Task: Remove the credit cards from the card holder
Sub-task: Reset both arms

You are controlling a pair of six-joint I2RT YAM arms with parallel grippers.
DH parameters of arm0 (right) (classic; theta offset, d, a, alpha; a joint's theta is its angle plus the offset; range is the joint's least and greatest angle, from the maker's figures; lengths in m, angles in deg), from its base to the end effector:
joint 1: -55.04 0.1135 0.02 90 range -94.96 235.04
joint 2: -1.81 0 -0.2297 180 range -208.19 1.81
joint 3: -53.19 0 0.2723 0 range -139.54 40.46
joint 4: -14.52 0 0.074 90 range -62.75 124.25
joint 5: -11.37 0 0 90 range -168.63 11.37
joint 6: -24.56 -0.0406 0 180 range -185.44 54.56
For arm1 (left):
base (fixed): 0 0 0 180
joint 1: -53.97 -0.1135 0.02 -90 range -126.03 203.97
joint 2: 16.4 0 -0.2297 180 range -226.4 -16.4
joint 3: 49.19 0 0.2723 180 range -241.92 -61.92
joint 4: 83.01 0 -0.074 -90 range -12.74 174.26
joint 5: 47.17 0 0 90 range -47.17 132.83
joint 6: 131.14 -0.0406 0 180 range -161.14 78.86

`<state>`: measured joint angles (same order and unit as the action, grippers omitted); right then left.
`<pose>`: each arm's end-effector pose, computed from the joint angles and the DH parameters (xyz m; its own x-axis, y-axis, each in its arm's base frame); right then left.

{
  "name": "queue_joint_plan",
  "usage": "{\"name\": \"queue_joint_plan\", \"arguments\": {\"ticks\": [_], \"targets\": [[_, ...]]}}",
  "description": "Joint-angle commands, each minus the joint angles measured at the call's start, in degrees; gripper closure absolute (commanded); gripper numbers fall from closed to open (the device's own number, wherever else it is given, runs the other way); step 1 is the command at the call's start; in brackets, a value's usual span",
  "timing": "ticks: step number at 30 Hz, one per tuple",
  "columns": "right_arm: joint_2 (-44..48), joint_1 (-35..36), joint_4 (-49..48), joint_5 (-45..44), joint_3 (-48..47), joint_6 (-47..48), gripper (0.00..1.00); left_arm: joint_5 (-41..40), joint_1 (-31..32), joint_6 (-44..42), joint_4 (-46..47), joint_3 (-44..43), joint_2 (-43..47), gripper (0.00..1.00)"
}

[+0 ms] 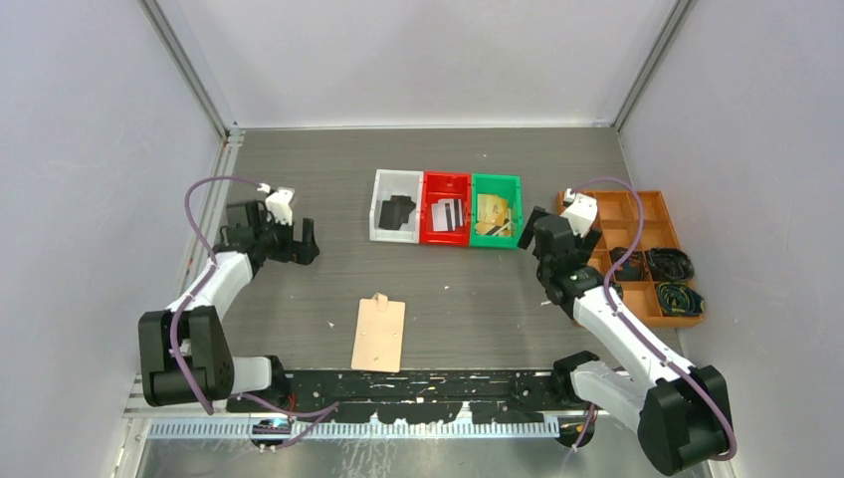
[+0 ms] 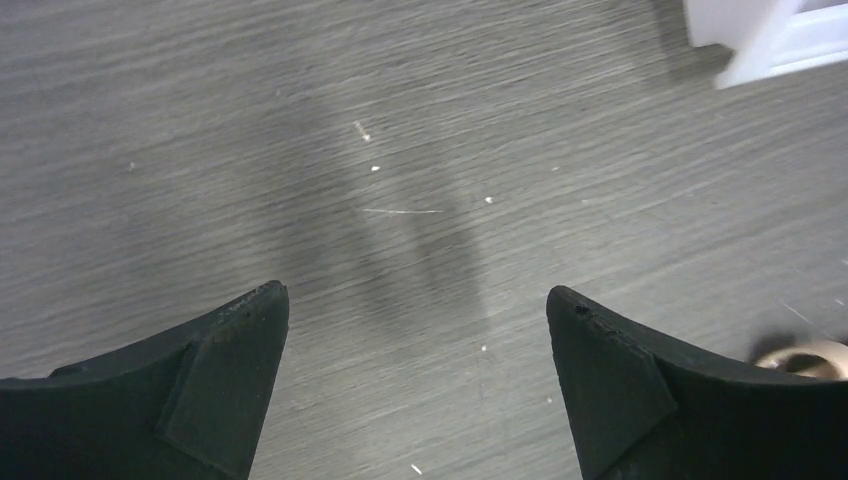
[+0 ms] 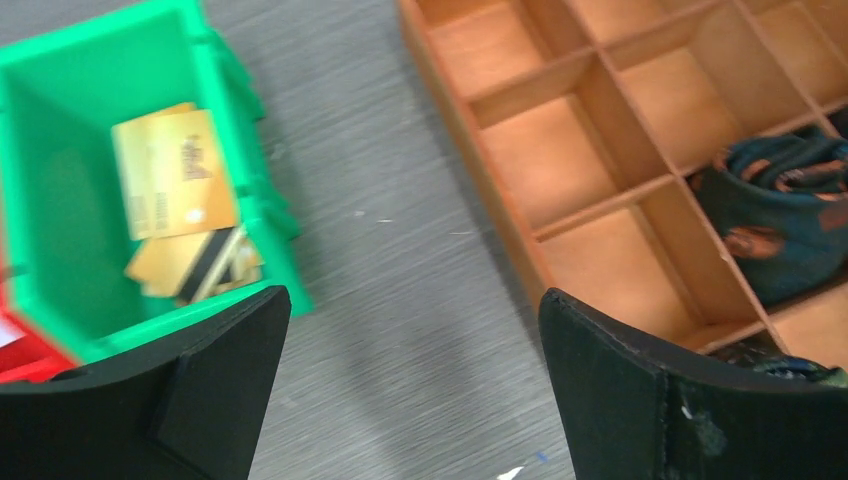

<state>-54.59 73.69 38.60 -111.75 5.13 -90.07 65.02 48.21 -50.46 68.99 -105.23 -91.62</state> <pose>0.2473 0.0600 0.2074 -0.3912 0.2363 -0.8894 0.3655 0.9269 0.0855 0.2945 0.0143 0.1643 -0.6938 0.0807 -0.7156 0.2785 0.9464 -0.1633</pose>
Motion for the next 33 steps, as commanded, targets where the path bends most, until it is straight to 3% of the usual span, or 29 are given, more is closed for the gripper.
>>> {"name": "queue_joint_plan", "arguments": {"ticks": [1, 7, 12, 15, 18, 21, 27, 29, 30, 32, 33], "targets": [[0.5, -0.1, -17.1, -13.7, 6.0, 1.2, 0.01, -4.4, -1.0, 3.6, 23.4, 6.8, 2.2, 0.00], [-2.7, -1.1, -25.2, -17.1, 8.0, 1.7, 0.01, -4.4, -2.3, 6.9, 35.7, 12.1, -1.0, 0.00], [-8.5, -3.5, -32.1, -21.5, 9.5, 4.5, 0.01, -5.4, -2.9, 12.4, 51.4, 17.8, -5.1, 0.00], [-11.8, -5.1, -43.2, -22.1, 12.8, 9.7, 0.01, -7.1, -3.2, 15.2, 55.5, 18.6, -6.3, 0.00], [-16.5, -6.1, -55.6, -22.2, 16.9, 14.2, 0.01, -5.2, -3.2, 16.2, 69.2, 22.5, -10.8, 0.00], [-21.0, -7.7, -64.5, -19.7, 19.6, 16.1, 0.01, -6.2, -2.3, 15.2, 68.3, 23.5, -9.6, 0.00], [-28.4, -11.4, -70.6, -9.9, 18.7, 15.1, 0.06, -12.0, 0.1, 14.7, 82.9, 27.7, -15.7, 0.00], [-29.2, -11.4, -69.6, -2.7, 18.0, 16.7, 0.08, -13.8, 0.3, 15.1, 77.2, 26.7, -13.8, 0.00], [-30.1, -11.7, -70.0, -0.3, 18.1, 17.4, 0.02, -15.3, 0.8, 15.1, 74.0, 25.7, -13.0, 0.00], [-34.3, -13.3, -75.3, 3.0, 18.3, 18.0, 0.01, -17.1, 1.8, 14.7, 74.3, 24.7, -14.0, 0.00], [-33.6, -13.6, -69.3, 3.7, 16.6, 17.5, 0.01, -18.0, 2.4, 14.3, 73.5, 24.1, -14.3, 0.00]]}}
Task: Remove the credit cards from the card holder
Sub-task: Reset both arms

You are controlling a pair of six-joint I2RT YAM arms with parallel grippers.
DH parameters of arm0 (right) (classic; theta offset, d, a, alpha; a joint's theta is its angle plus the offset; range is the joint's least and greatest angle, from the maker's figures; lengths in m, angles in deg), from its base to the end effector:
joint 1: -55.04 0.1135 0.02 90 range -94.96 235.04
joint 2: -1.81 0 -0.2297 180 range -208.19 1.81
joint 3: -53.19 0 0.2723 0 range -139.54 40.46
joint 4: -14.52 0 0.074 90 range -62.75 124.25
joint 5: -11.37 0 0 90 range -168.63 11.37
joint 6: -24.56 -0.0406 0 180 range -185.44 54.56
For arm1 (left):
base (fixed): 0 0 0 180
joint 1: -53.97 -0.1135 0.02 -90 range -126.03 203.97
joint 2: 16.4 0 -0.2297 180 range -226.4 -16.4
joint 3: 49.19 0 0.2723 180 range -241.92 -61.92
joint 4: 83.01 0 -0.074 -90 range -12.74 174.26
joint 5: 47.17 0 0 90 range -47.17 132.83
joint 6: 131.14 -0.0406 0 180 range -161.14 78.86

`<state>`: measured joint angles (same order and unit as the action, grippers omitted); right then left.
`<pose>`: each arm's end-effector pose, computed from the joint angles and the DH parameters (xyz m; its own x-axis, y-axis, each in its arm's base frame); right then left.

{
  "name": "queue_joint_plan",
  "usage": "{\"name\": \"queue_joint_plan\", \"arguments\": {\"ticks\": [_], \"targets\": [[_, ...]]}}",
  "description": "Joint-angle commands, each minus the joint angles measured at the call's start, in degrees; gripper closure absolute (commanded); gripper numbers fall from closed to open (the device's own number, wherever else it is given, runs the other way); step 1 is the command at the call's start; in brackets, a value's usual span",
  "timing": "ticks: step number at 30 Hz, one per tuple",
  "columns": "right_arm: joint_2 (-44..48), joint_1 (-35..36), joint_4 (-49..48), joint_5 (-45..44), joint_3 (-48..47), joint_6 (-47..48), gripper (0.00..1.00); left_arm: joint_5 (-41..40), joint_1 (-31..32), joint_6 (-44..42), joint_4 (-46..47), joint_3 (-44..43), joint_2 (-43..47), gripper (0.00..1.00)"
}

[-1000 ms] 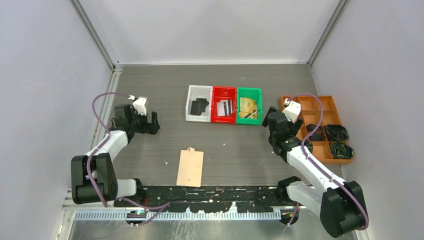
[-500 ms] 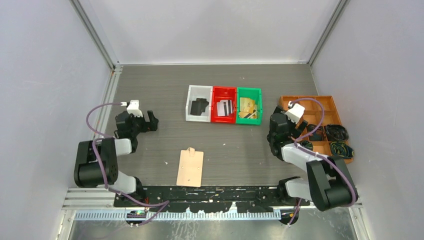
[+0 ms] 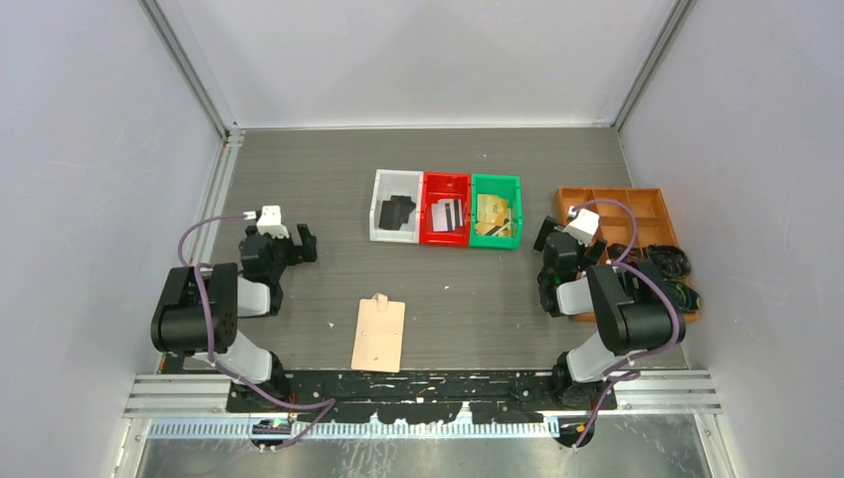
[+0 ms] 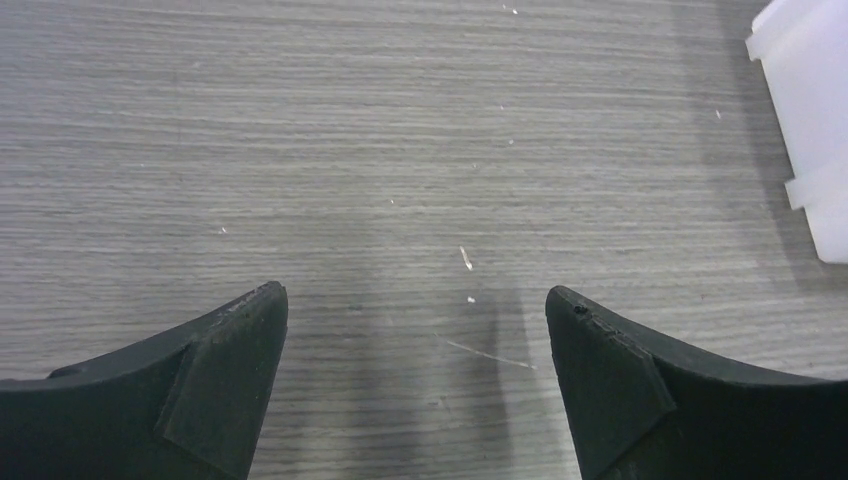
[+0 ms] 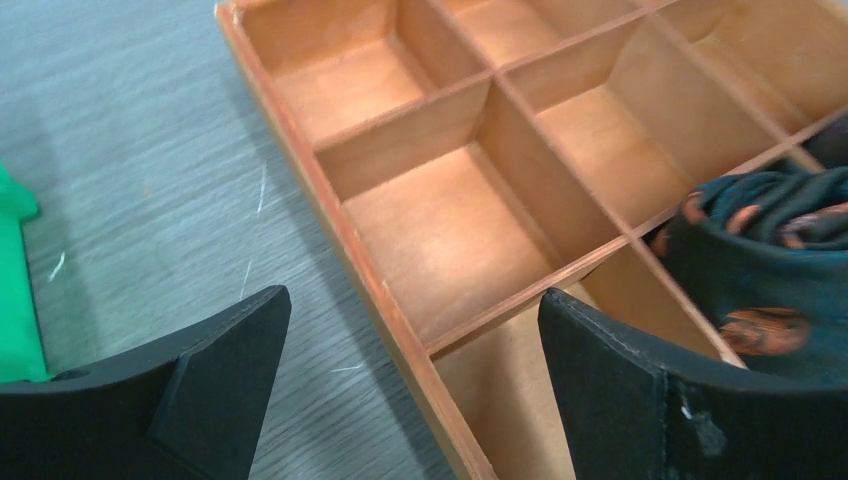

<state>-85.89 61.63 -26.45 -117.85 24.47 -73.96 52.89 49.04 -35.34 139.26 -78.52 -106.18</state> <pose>0.2527 0.0033 0.0771 -0.2284 0.0892 -0.9695 0.5483 0.8346 -0.0524 0.2613 0.0154 0.0708 -0.3174 -0.1273 -0.9397 0.0489 0.9874 -0.1502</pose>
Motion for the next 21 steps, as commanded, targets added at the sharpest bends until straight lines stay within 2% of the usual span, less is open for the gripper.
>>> {"name": "queue_joint_plan", "arguments": {"ticks": [1, 5, 21], "targets": [[-1.4, -3.3, -1.5, 11.9, -3.8, -0.2, 0.01, -6.5, 2.3, -1.4, 0.5, -3.4, 0.8, 0.00], [-1.3, -5.0, -0.5, 13.6, -4.3, -1.5, 0.00, -8.1, 3.1, -2.0, 0.1, -3.8, 0.8, 0.00], [-1.3, -5.0, -1.5, 13.5, -3.8, -1.3, 0.01, -4.8, 3.3, -3.4, -1.5, -4.5, 1.0, 0.00]]}}
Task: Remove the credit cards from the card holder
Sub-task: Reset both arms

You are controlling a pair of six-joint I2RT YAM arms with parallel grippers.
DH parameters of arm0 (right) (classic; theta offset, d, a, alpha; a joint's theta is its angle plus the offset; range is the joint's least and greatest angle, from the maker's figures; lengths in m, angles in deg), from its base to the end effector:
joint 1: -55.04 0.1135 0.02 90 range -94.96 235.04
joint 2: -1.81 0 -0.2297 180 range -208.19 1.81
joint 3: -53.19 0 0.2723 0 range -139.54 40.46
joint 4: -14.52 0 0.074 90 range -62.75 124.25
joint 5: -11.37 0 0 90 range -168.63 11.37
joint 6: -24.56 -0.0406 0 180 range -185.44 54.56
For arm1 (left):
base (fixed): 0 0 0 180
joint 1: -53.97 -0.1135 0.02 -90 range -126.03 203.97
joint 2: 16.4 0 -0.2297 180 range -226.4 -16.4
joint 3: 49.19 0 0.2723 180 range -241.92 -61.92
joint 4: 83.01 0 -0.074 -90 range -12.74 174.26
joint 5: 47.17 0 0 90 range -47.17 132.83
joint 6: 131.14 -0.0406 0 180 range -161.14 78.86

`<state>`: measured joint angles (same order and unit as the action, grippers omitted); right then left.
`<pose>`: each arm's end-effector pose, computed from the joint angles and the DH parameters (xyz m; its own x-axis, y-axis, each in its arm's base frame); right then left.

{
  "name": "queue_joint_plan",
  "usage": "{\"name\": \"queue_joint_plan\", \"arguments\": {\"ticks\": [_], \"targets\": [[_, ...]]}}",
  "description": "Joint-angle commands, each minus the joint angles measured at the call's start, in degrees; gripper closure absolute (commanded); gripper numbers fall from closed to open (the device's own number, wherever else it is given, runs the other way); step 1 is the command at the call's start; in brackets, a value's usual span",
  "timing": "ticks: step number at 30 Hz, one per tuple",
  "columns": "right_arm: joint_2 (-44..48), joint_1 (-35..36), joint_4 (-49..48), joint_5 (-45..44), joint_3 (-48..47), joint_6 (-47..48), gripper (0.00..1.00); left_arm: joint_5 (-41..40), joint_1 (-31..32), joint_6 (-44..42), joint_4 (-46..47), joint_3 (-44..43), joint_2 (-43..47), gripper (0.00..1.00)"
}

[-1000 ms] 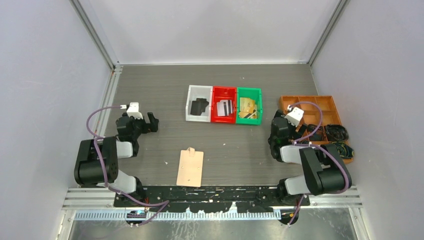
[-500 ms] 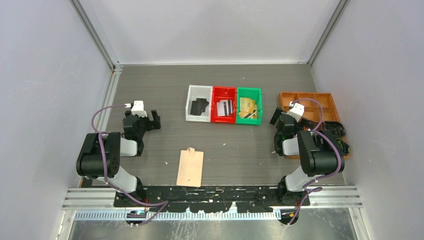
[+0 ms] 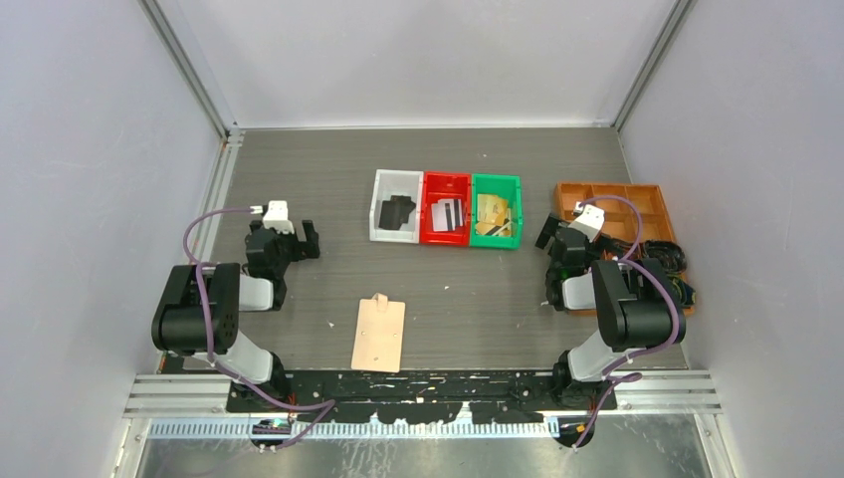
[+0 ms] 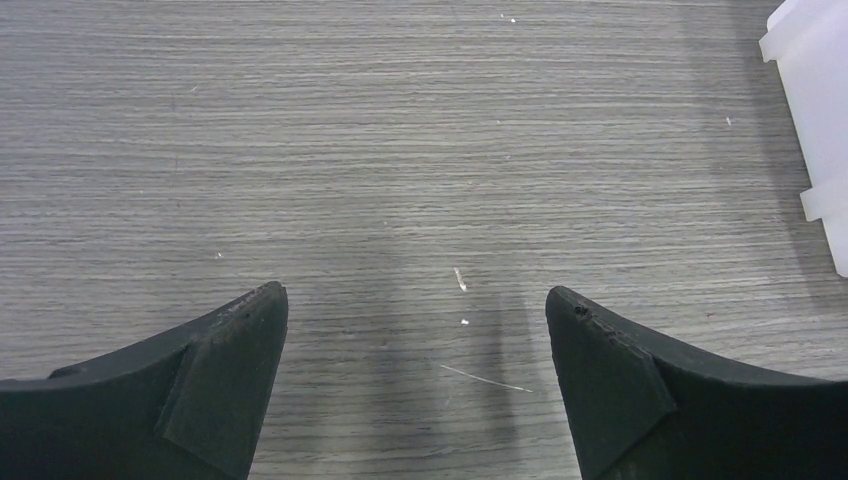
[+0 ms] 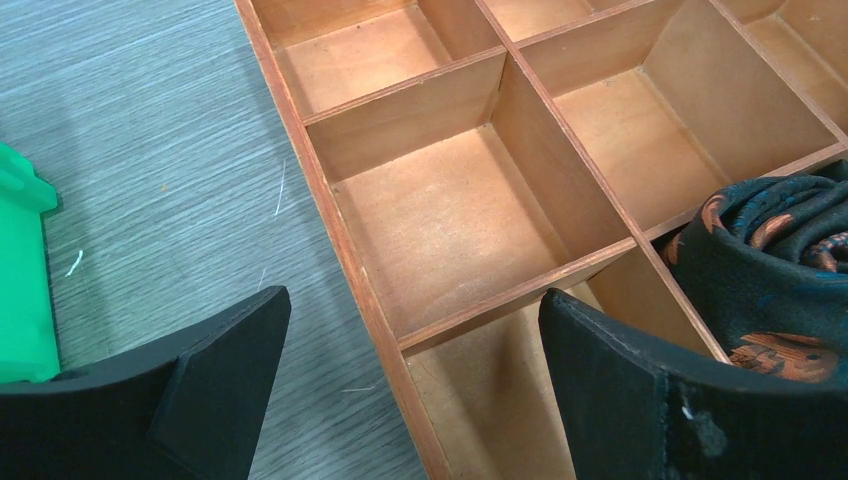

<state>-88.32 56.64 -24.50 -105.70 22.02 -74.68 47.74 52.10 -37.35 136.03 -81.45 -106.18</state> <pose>0.2649 -0.0111 0.0723 -0.2718 0.1354 -0.9528 0.4523 0.8919 -0.0022 0.2739 0.0055 0.0772 -0.3193 -0.0763 -0.9446 0.0276 0.9956 -0.0898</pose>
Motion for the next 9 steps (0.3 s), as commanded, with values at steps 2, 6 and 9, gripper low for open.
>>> {"name": "queue_joint_plan", "arguments": {"ticks": [2, 6, 9], "targets": [[1.1, 0.0, -3.4, 1.4, -1.3, -0.6, 0.01, 0.4, 0.2, -1.4, 1.8, -1.6, 1.0, 0.00], [0.9, 0.0, -3.1, 1.5, -1.7, -0.6, 0.01, 0.3, 0.2, -1.4, 1.8, -1.6, 1.0, 0.00], [1.1, 0.0, -3.2, 1.6, -1.5, -0.6, 0.01, 0.3, 0.2, -1.4, 1.8, -1.6, 1.0, 0.00]]}}
